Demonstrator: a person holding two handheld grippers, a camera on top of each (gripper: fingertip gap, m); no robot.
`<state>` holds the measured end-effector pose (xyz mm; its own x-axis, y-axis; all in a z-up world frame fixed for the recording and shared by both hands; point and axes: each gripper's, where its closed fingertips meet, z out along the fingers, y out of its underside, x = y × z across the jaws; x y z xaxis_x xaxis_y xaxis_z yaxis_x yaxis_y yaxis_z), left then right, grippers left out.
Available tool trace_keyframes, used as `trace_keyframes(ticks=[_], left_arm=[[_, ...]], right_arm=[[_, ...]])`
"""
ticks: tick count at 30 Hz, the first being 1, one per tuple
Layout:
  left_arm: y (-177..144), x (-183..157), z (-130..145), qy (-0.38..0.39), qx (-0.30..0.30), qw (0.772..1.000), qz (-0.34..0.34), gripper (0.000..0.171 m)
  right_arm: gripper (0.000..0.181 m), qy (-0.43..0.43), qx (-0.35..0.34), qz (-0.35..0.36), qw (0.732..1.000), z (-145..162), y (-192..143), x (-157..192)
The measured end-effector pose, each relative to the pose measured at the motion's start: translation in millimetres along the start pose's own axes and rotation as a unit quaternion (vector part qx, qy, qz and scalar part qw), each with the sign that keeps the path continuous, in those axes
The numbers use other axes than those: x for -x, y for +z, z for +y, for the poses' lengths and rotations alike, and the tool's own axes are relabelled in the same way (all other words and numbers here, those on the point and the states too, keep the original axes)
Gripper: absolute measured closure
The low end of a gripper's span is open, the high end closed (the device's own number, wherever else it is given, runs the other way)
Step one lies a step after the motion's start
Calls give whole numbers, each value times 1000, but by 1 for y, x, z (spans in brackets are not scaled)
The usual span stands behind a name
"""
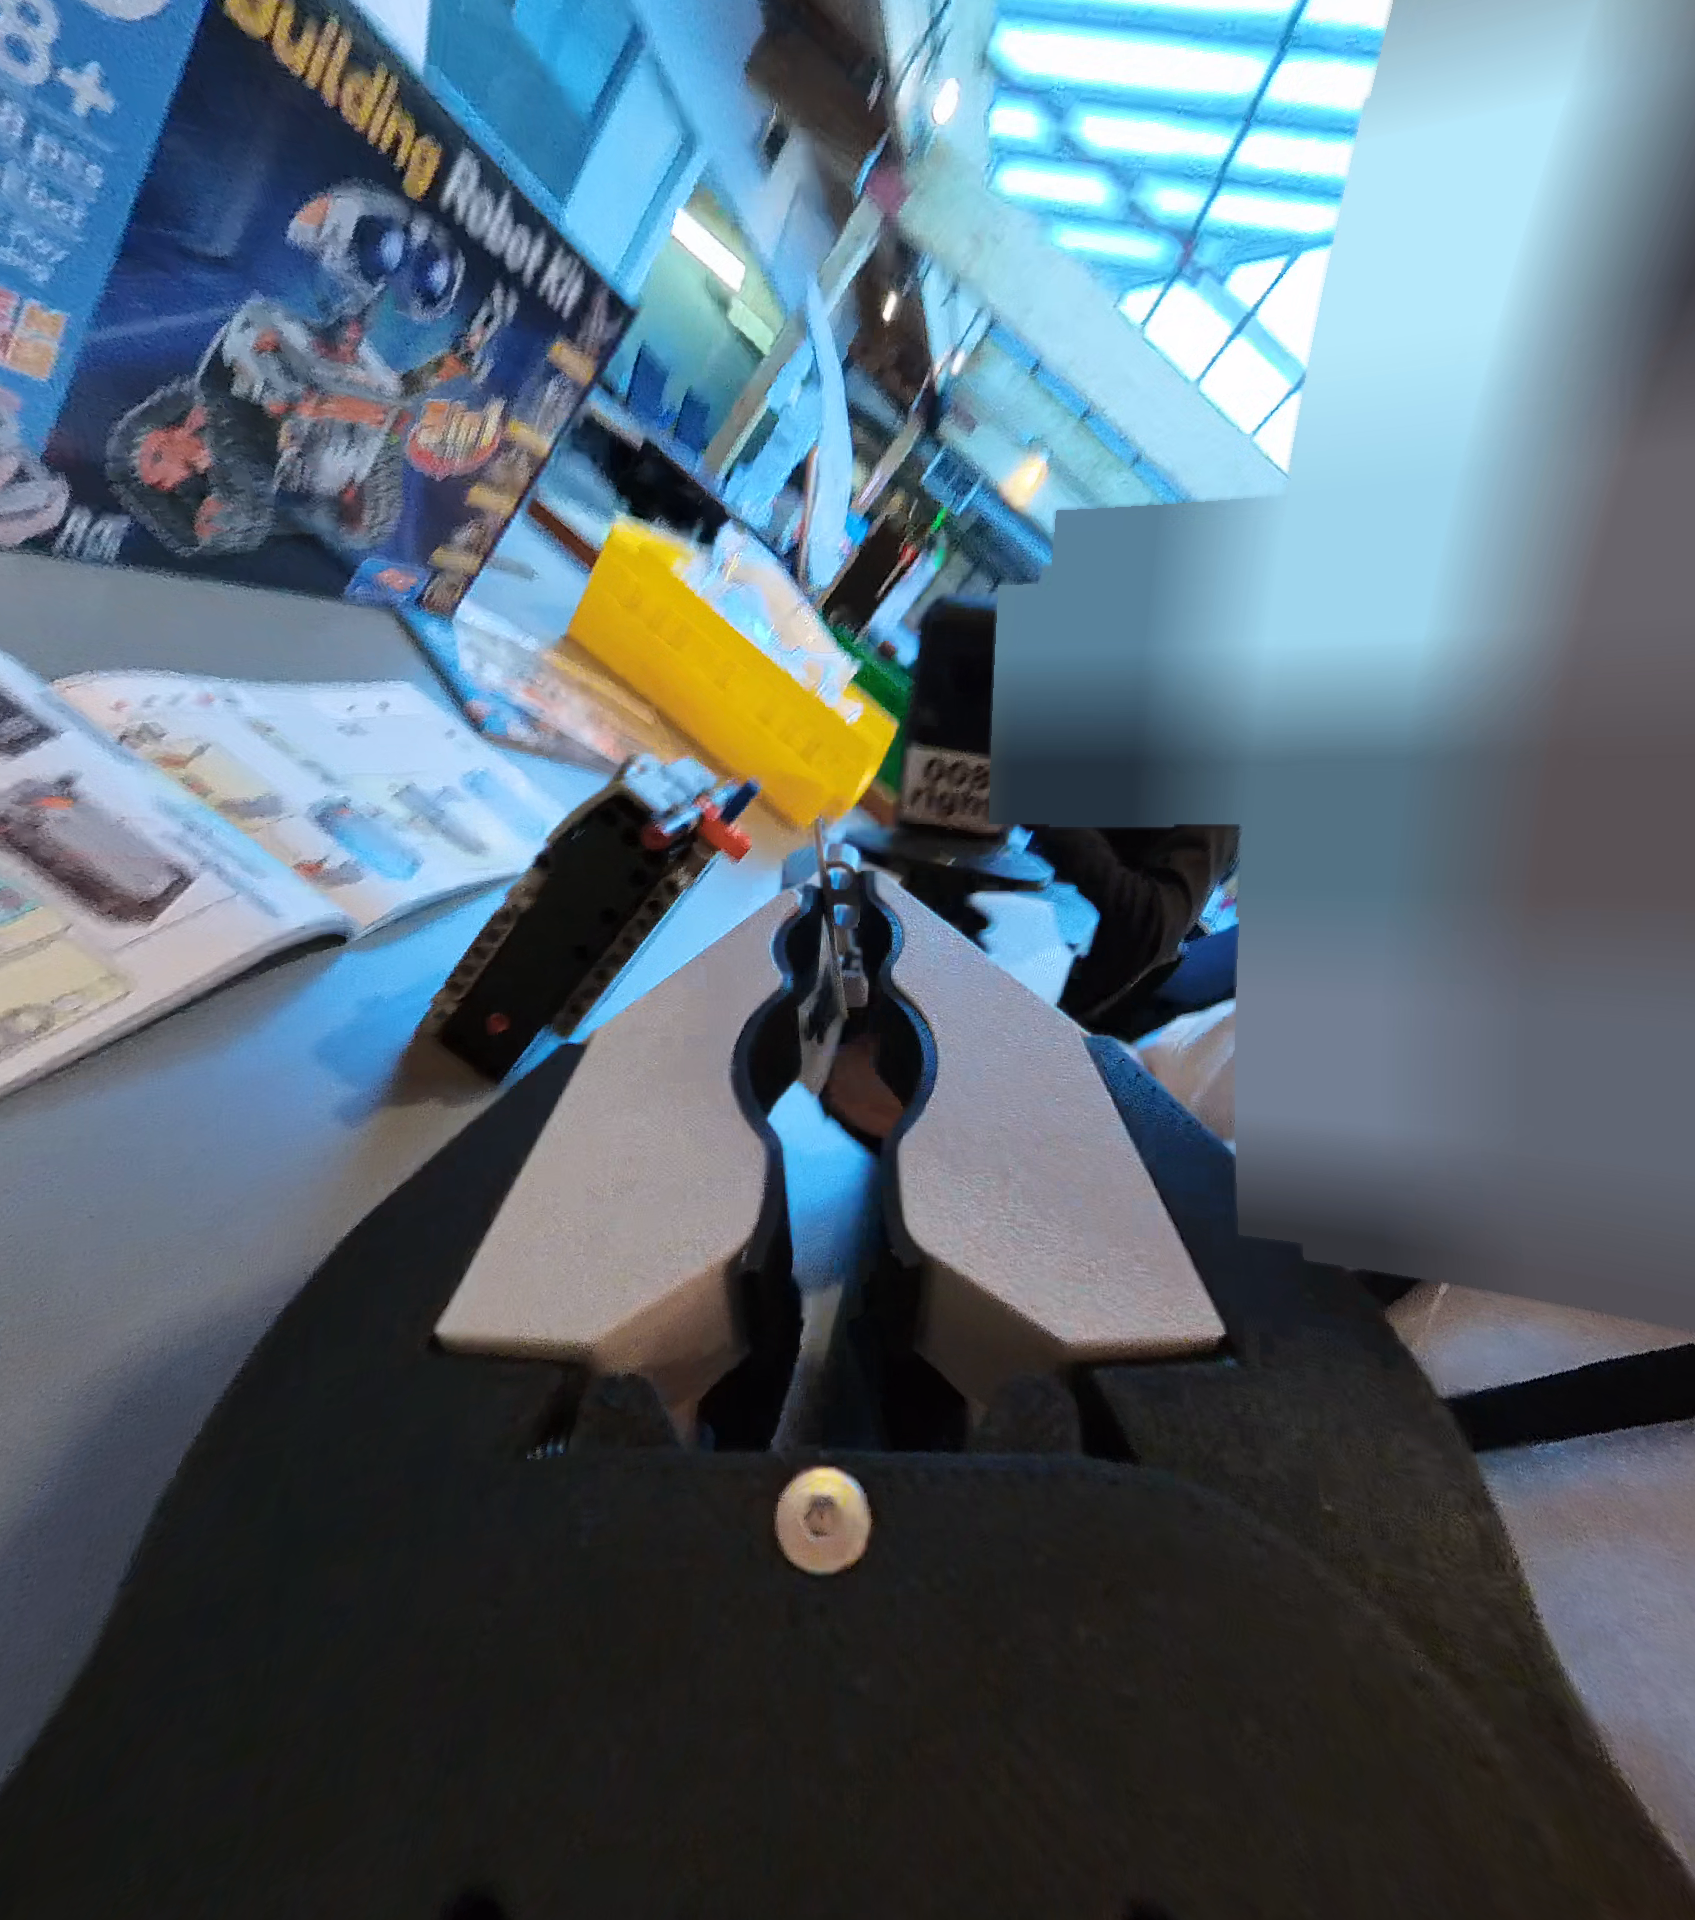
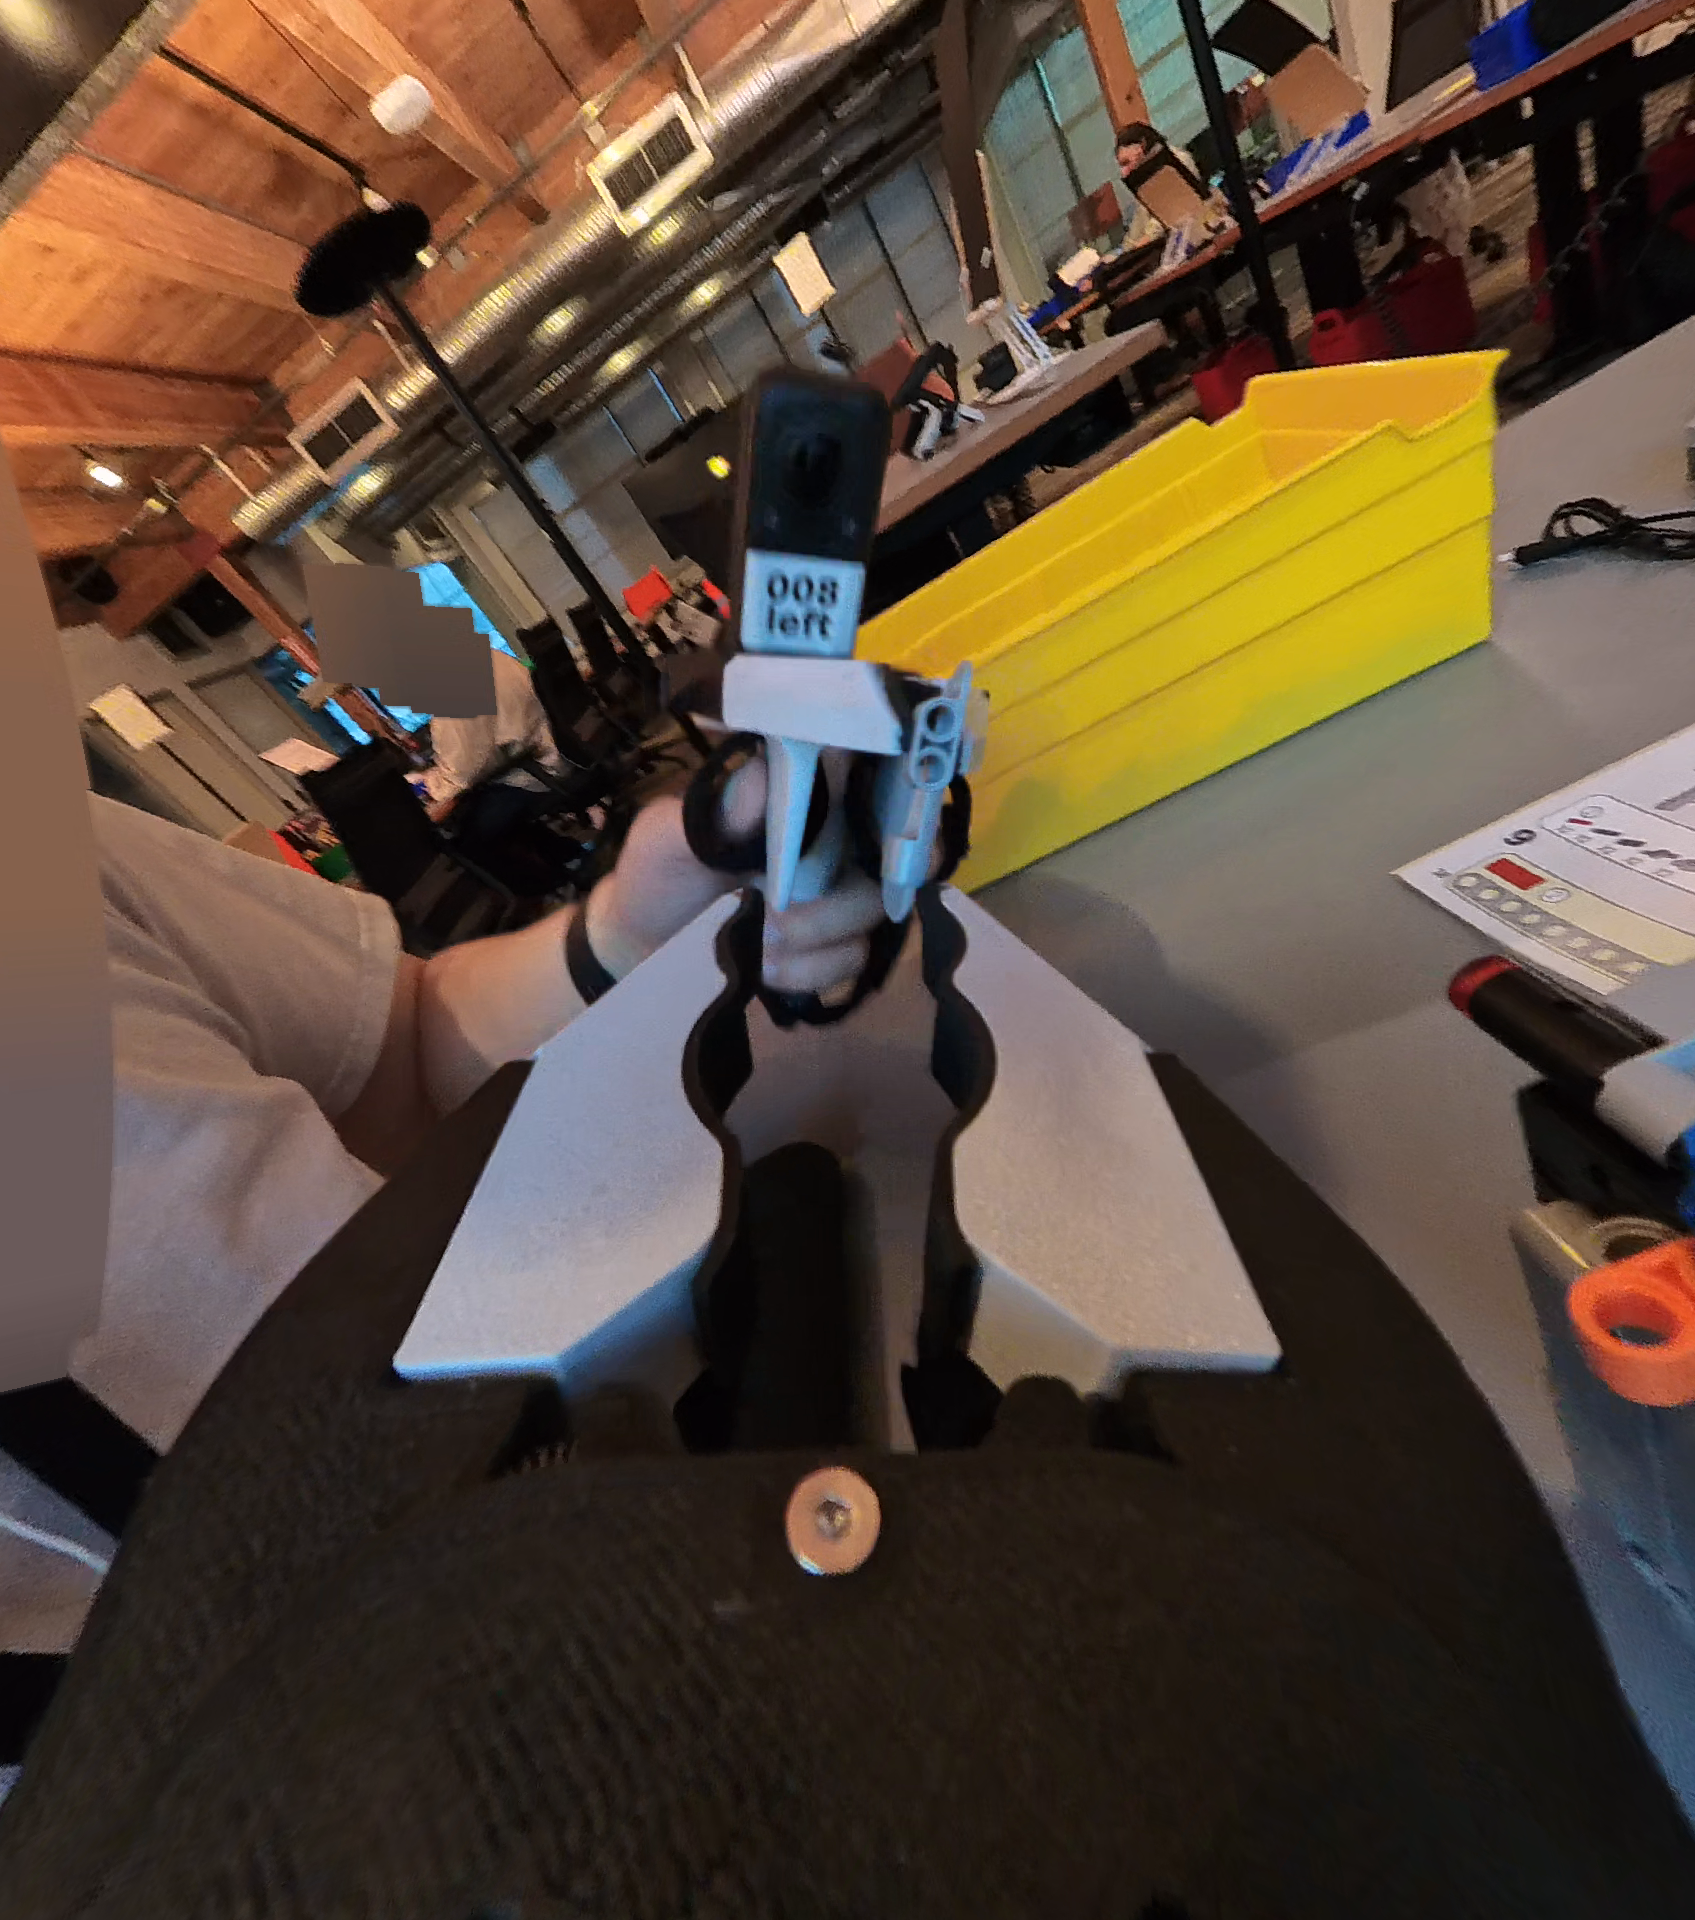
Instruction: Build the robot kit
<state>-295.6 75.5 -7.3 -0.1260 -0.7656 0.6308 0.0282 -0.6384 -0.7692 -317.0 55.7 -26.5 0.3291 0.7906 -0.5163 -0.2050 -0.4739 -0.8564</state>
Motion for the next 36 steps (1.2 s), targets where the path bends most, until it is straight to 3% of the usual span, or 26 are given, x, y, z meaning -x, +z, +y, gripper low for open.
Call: trace_keyframes(ticks=[4,10,12,15,20,22,27,29,33,36], left_arm=[[-13,31,6,0,134,987,-87,167],[-21,57,-5,27,236,959,-157,167],[-33,81,14,30,340,916,-211,167],[-54,114,40,62,477,829,-285,167],[-77,133,62,84,633,707,-304,167],[-81,145,60,113,656,676,-315,167],[-87,160,52,132,675,645,-332,167],[-95,163,49,106,674,642,-350,167],[-99,168,42,16,631,673,-385,167],[-106,180,30,-6,604,674,-425,167]], right_arm=[[156,-23,25,25,999,8,1,-3],[159,-78,42,28,996,13,3,5],[159,-89,45,26,995,13,3,7],[159,-94,57,17,994,19,6,11],[159,-113,85,10,990,29,9,15],[159,-121,96,15,988,33,10,14],[159,-131,103,13,986,35,10,17],[159,-132,105,13,986,36,10,17],[159,-130,106,9,986,36,10,18],[159,-135,105,8,985,36,10,20]])
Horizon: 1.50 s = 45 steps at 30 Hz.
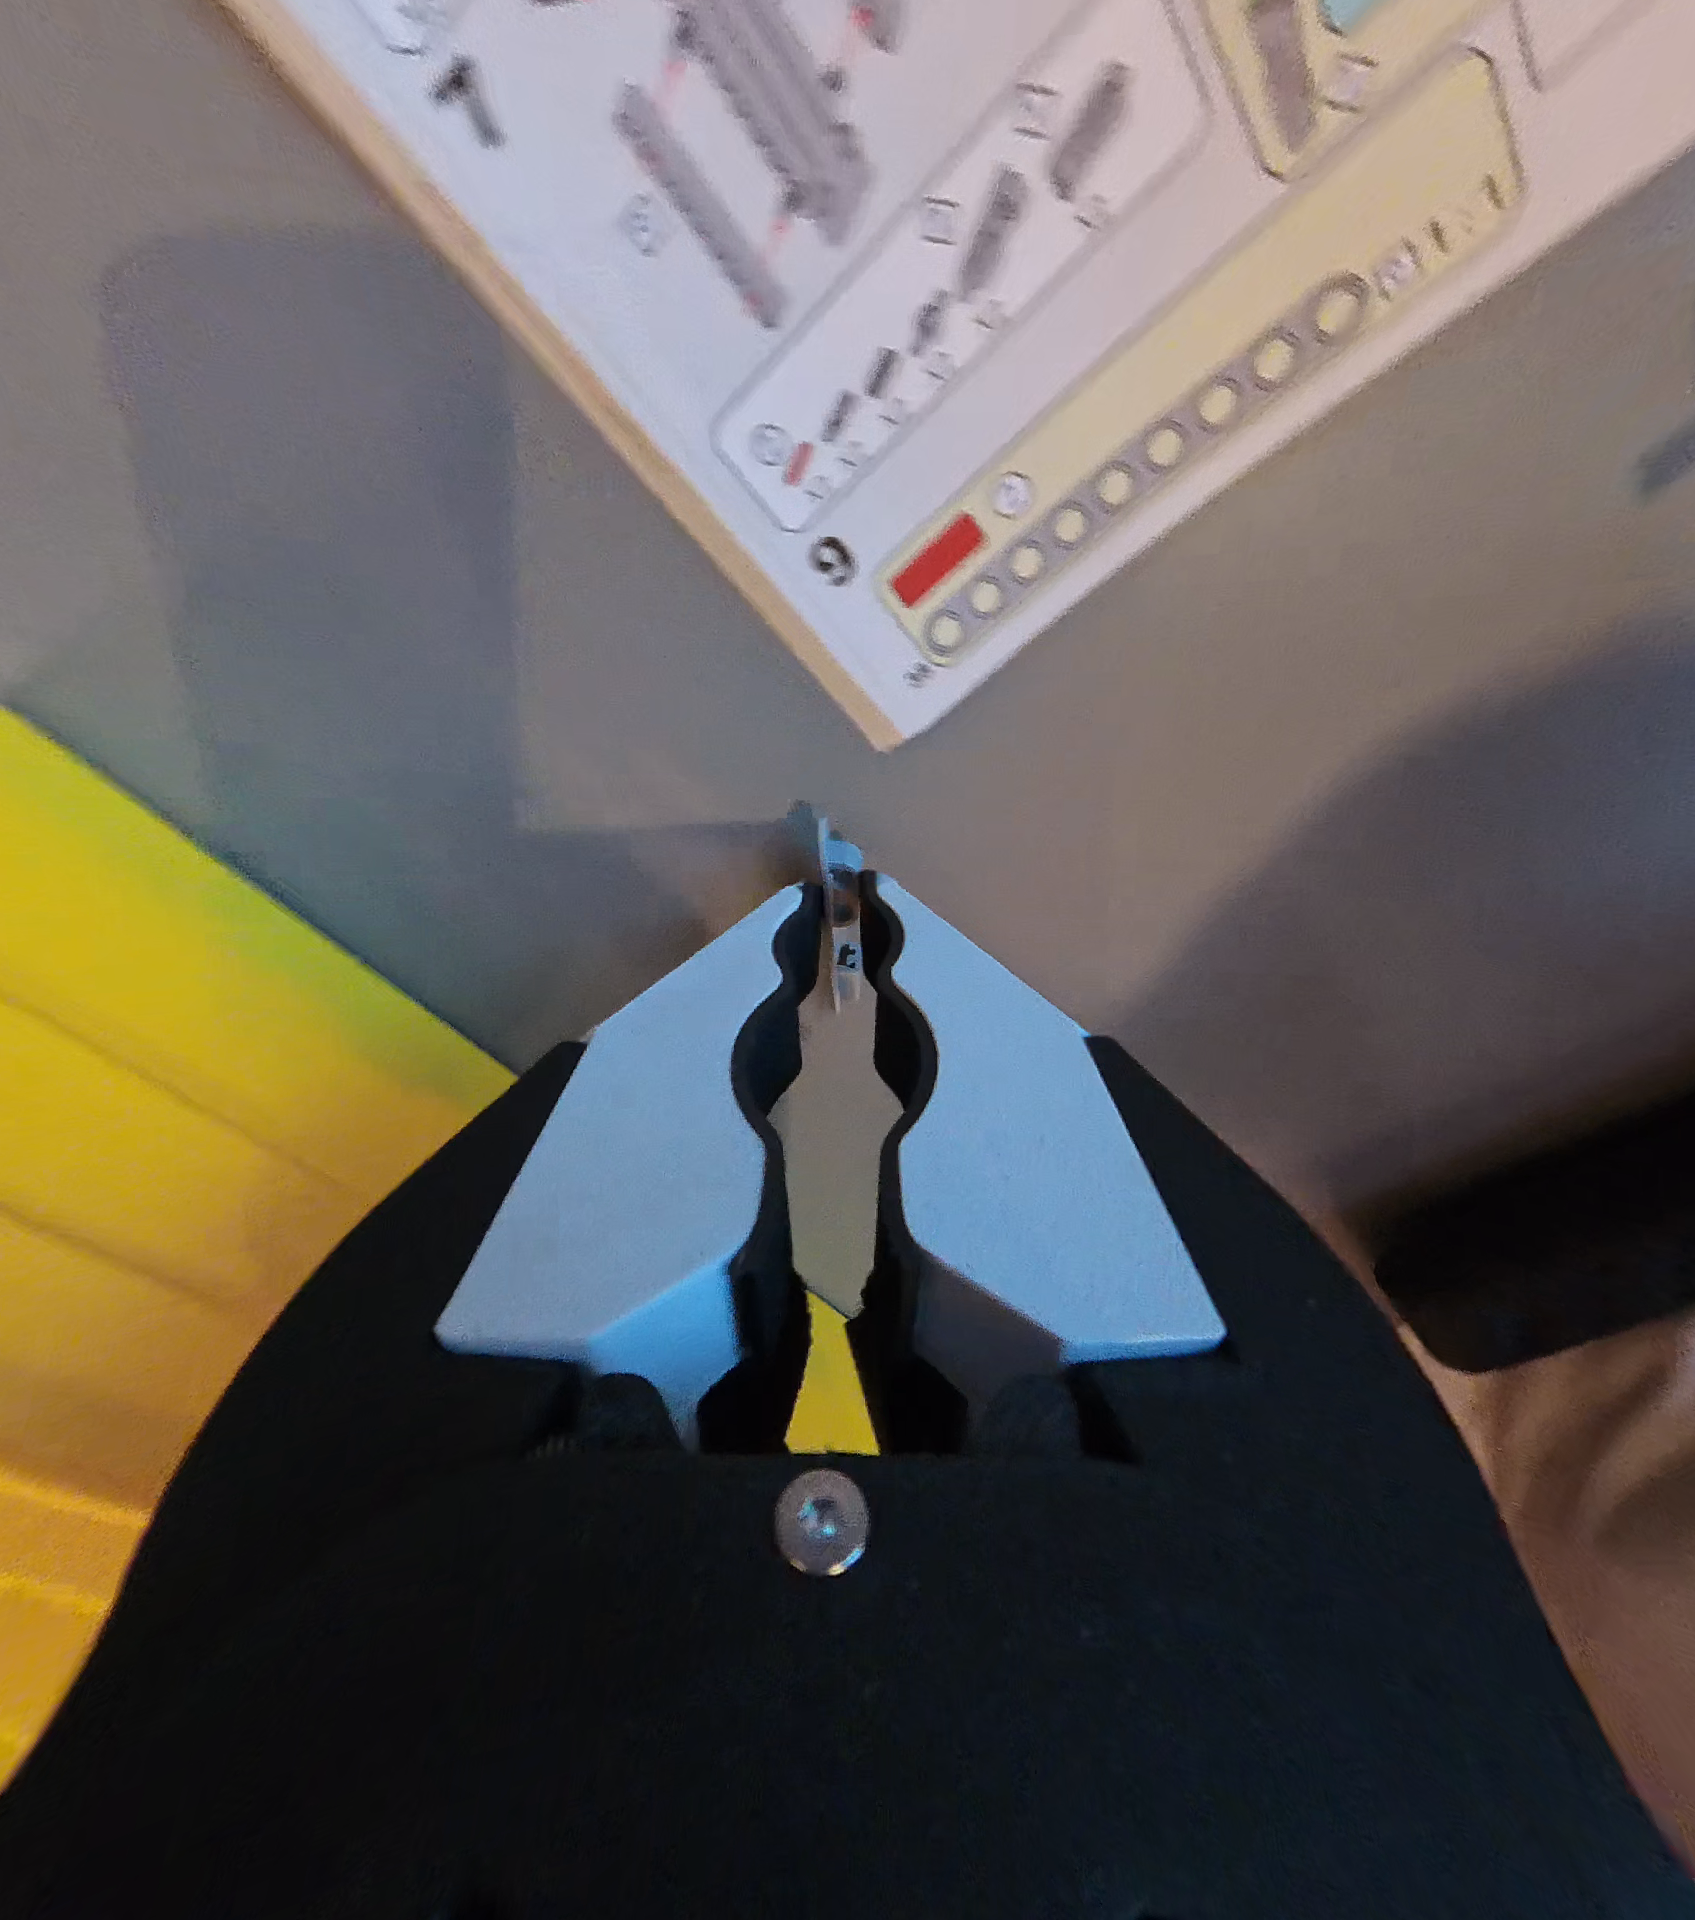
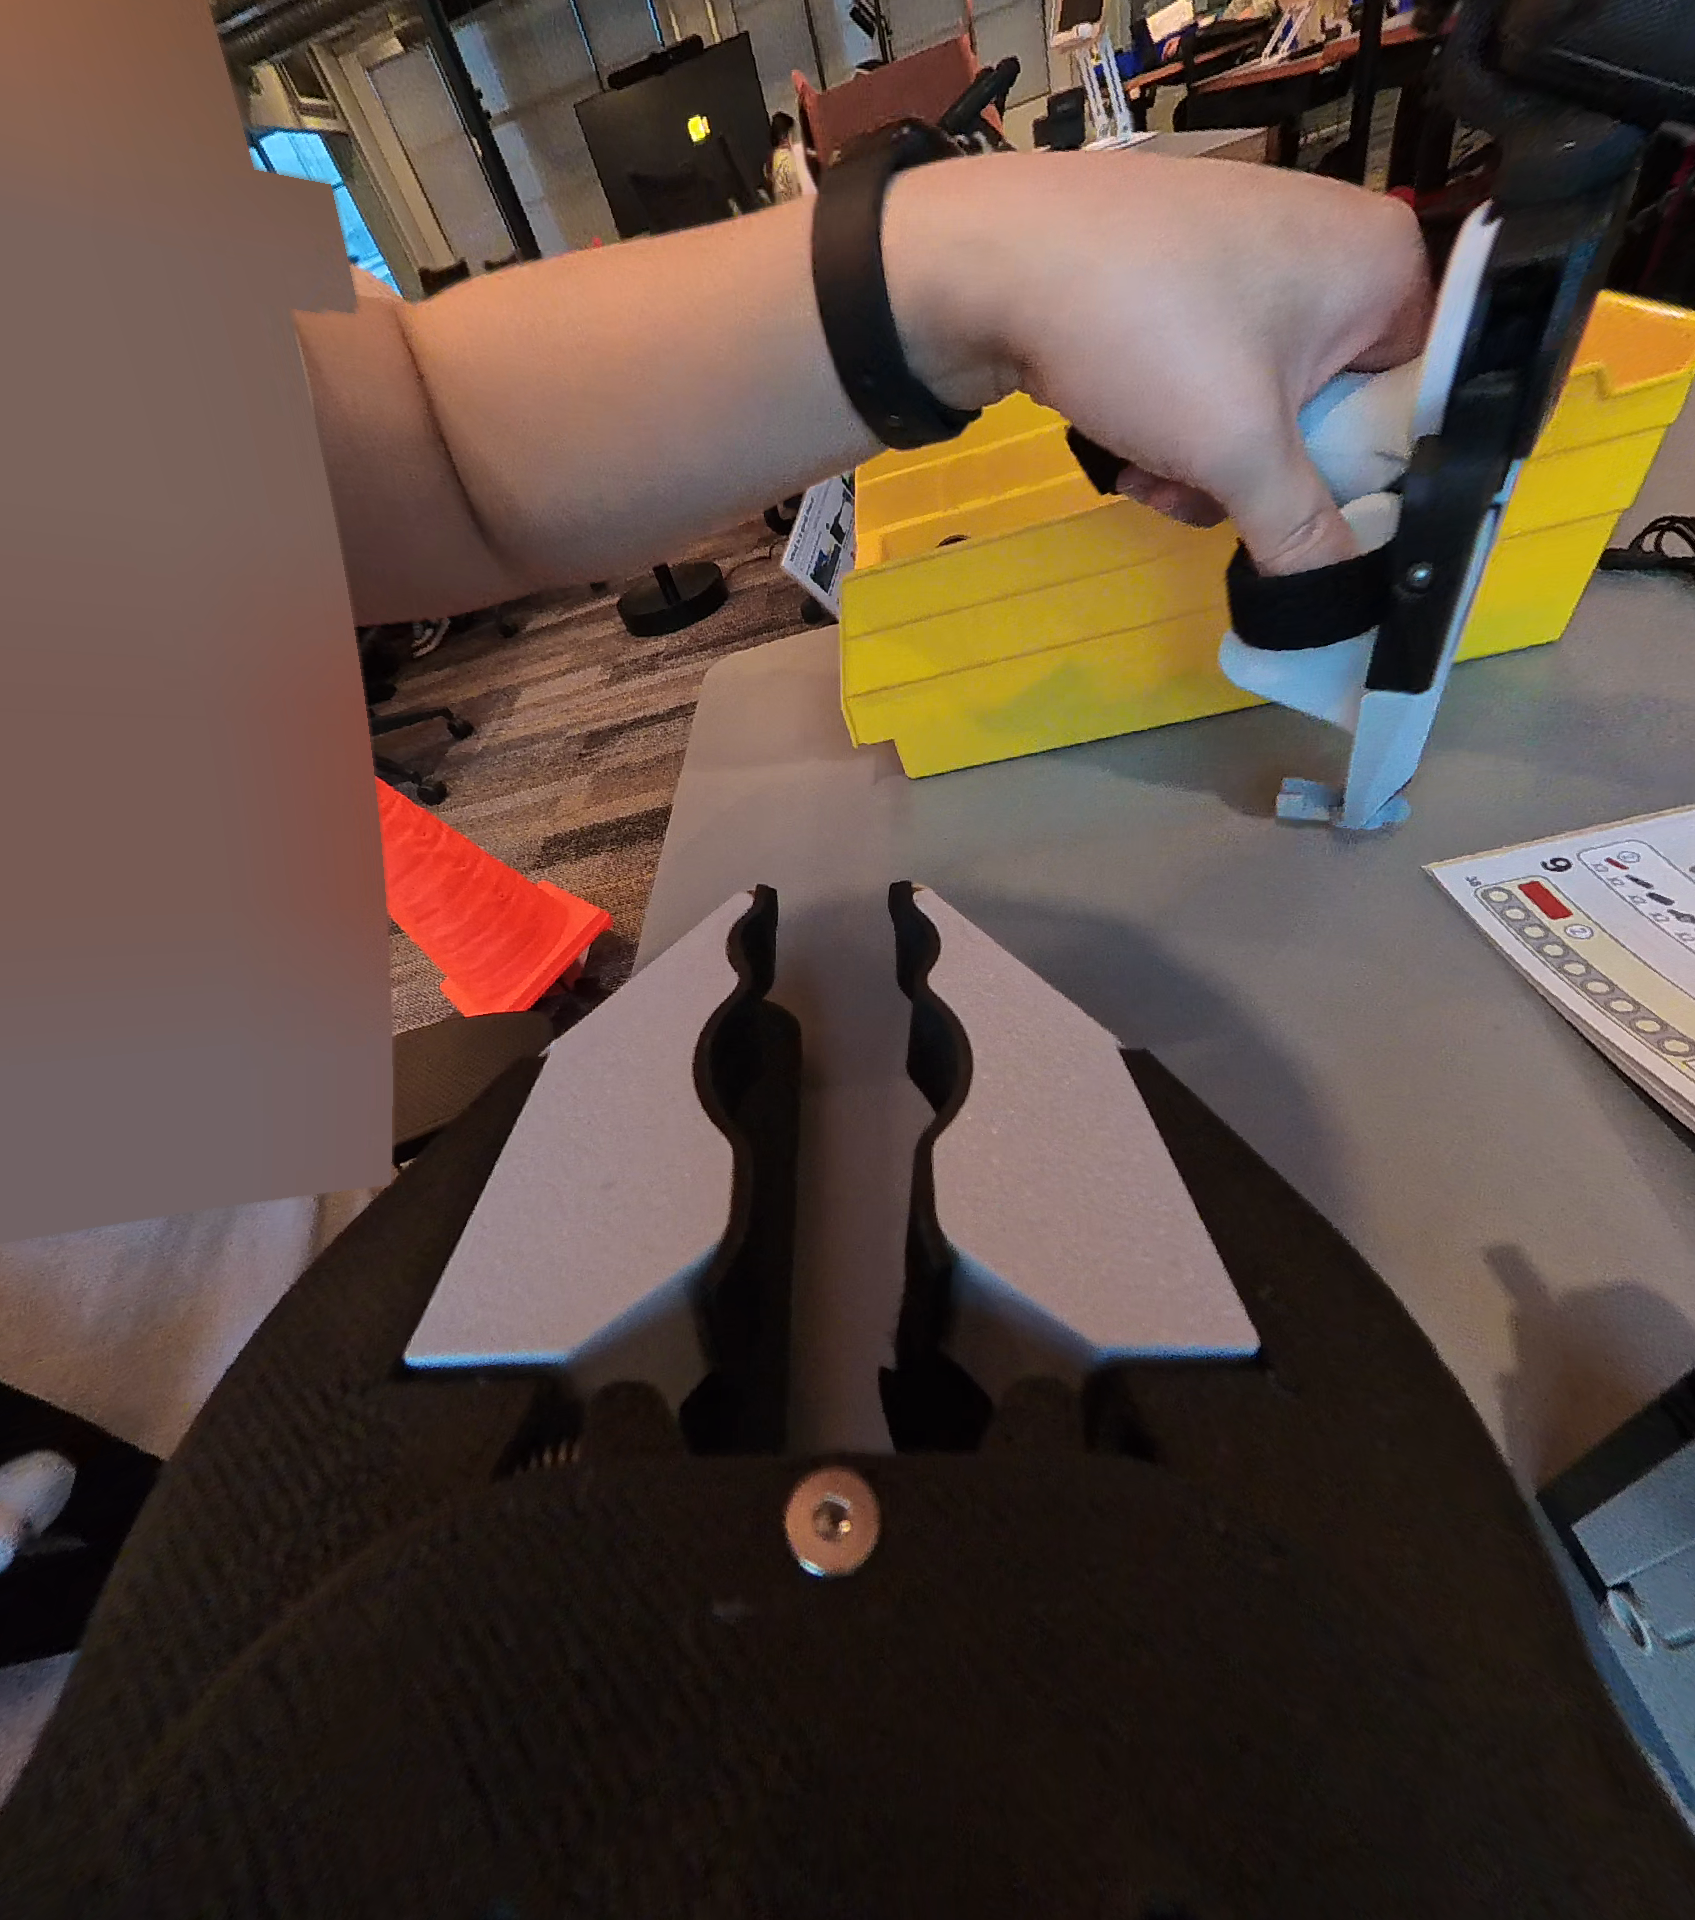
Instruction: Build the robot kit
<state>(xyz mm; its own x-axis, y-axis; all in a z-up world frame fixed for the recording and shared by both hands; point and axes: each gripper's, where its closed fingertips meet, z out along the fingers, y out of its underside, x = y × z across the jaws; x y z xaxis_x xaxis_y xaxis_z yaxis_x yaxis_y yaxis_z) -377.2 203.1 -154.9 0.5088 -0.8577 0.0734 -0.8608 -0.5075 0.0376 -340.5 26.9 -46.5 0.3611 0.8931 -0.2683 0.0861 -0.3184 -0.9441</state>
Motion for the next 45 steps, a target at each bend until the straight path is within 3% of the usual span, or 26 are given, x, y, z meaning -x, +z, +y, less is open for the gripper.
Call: trace_keyframes(ticks=[8,12,29,34,35,45], left_arm=[[3,36,-12,-80,8,996,-35,167],[1,37,-23,-107,-3,994,-26,167],[6,40,-22,-143,11,990,2,166],[5,34,-20,-139,17,990,24,150],[3,36,-21,-136,12,990,16,143],[-44,44,-32,-137,-105,985,-11,155]], right_arm=[[160,6,5,-3,1000,4,2,-2],[161,7,-1,-8,1000,3,2,-1],[161,17,14,-11,1000,11,6,-5],[161,16,17,-12,1000,12,7,-4],[161,15,19,-11,1000,13,7,-4],[161,-4,29,-4,1000,17,8,-5]])
